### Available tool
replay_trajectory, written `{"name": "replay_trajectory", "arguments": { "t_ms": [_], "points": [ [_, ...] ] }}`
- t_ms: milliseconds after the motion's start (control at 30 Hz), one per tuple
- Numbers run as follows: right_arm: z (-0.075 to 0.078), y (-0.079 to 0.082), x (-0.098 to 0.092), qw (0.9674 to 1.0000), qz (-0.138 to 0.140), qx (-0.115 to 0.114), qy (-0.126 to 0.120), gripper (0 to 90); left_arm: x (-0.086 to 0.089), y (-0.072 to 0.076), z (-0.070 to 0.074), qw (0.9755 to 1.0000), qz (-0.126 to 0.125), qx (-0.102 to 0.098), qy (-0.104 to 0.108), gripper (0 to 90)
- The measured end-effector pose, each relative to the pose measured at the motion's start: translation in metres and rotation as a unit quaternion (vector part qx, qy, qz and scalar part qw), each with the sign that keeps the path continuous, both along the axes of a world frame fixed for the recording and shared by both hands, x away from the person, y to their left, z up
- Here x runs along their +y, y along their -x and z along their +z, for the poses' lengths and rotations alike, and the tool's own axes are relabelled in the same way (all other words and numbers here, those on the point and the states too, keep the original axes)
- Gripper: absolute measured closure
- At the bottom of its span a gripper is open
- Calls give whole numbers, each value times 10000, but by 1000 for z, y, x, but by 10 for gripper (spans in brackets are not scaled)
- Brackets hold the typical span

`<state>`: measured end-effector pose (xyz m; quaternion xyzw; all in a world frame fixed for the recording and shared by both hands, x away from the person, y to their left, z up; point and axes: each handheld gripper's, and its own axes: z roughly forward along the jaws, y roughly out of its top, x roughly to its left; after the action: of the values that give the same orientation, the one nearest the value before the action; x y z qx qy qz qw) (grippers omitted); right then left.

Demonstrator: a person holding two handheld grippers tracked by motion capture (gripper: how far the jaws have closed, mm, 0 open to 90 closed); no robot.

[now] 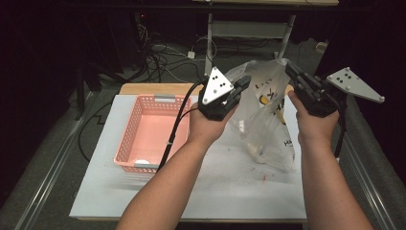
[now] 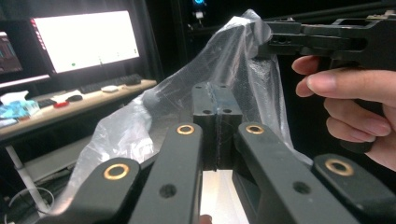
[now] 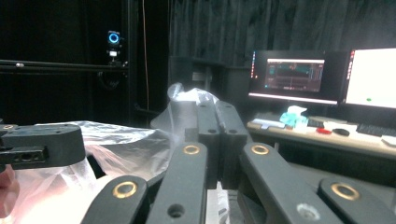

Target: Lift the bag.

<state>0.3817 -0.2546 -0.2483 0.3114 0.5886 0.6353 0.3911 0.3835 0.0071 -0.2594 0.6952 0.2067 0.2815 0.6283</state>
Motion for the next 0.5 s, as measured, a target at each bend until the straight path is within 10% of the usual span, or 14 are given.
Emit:
{"name": "replay_trajectory", "arguments": {
  "t_ms": [333,500],
  "points": [
    [28,-4,2,9992,-132,-368,-93,900,7,-5,30,9987,55,-290,418,887],
    [18,-10,-1,9996,-195,-219,-16,900,6,-8,23,9991,65,-234,347,887]
  ]
}}
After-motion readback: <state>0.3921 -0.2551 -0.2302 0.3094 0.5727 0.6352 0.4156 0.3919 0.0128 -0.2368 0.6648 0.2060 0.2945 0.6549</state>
